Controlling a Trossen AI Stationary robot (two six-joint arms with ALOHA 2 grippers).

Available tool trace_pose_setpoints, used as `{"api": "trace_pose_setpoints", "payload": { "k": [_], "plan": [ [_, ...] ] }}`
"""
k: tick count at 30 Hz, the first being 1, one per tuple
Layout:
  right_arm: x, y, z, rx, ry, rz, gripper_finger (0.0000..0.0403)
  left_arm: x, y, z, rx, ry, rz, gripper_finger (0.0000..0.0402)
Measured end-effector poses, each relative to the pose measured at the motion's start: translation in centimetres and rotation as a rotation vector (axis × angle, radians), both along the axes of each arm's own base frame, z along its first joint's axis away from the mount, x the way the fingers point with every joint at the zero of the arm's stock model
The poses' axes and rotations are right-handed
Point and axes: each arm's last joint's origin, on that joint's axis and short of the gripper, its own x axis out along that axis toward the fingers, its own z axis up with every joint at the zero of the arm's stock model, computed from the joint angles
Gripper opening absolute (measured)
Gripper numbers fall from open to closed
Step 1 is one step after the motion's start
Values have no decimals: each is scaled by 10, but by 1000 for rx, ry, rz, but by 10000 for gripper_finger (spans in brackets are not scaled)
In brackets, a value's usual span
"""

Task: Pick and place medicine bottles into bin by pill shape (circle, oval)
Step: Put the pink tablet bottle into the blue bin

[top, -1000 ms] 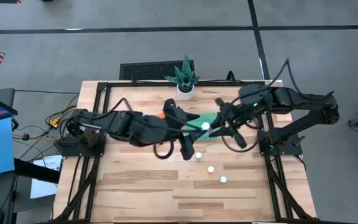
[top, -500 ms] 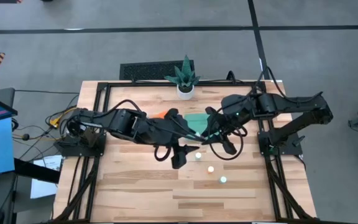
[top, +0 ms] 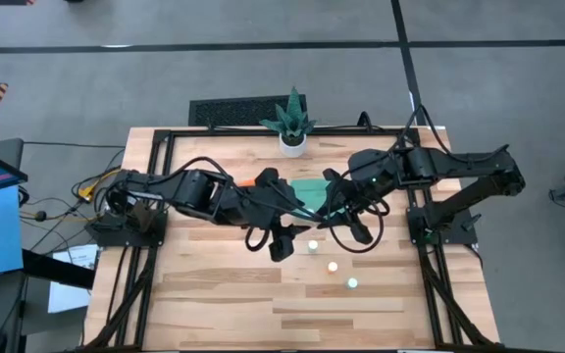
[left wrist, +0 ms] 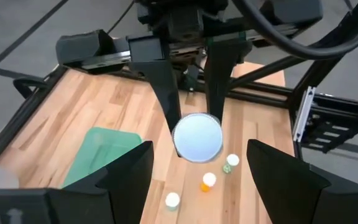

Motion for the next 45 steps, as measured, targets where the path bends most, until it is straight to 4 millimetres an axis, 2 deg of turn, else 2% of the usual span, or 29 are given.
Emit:
{"api": "trace_pose_setpoints", "payload": {
  "k": [7,18,35,45],
  "plan": [
    [0,0,0,0,-1,0,94,3,7,1,-14,-7,2,252],
    [0,0,0,-22,-6,16,94,21,9,-15,-15,33,-53,252],
    [-2,0,-3,-32,24,21,94,18,9,-7,-23,12,-52,250],
    [-2,0,-3,-43,18,27,94,18,11,-8,-19,28,-48,179]
  ]
}}
